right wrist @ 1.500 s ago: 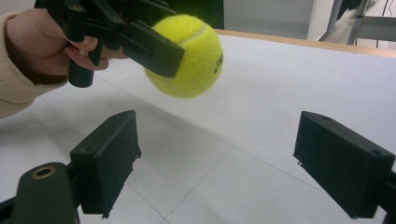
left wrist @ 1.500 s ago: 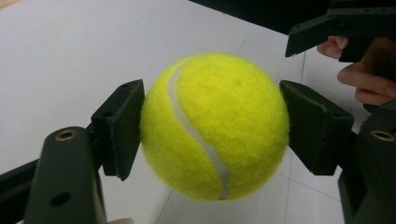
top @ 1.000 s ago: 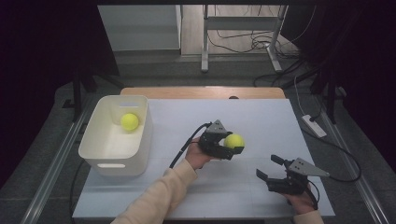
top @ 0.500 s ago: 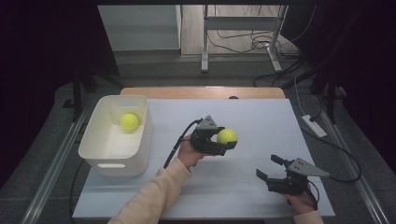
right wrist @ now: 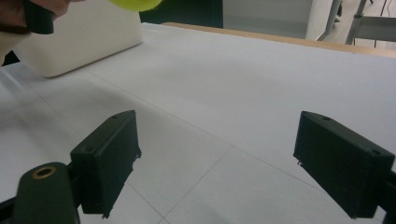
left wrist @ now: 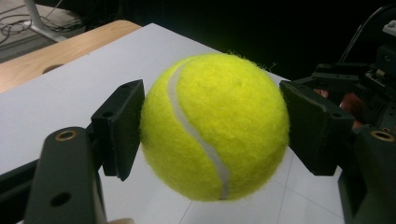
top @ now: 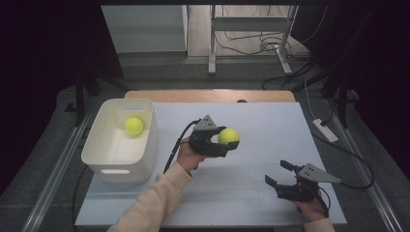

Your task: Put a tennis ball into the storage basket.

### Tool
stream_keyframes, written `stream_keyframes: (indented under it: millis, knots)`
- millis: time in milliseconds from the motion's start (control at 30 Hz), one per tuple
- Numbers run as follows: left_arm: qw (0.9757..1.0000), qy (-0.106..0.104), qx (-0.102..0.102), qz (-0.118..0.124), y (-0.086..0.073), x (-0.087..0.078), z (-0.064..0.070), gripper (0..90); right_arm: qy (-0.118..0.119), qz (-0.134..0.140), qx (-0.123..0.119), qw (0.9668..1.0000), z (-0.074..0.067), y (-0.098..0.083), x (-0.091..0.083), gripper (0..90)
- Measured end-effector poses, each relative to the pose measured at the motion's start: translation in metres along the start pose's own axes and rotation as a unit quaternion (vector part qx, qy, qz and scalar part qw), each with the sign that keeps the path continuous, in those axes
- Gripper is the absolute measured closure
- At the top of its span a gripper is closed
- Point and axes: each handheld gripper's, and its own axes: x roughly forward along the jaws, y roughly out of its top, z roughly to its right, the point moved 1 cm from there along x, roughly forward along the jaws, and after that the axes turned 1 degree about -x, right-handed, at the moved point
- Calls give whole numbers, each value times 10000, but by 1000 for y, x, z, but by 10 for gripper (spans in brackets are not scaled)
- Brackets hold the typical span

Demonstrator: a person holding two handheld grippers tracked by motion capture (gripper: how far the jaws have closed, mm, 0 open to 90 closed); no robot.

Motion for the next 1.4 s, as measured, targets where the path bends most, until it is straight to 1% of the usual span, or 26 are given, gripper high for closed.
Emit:
stream_keyframes:
  millis: [200,500,600,1067,1400]
  knots:
    - [9999,55,25,90,5,-9,-1,272,5,-8,-5,10000,0,0,0,139]
    - [9998,125,66,118,9,-18,-2,272,12,-15,-13,10000,0,0,1,139]
    - [9997,158,81,155,11,-24,-3,272,15,-16,-13,10000,0,0,1,139]
    - [9992,321,89,208,15,-45,-8,272,26,-31,16,10000,-1,0,2,139]
    - [9988,433,85,224,16,-57,-10,272,24,-33,17,10000,0,0,2,139]
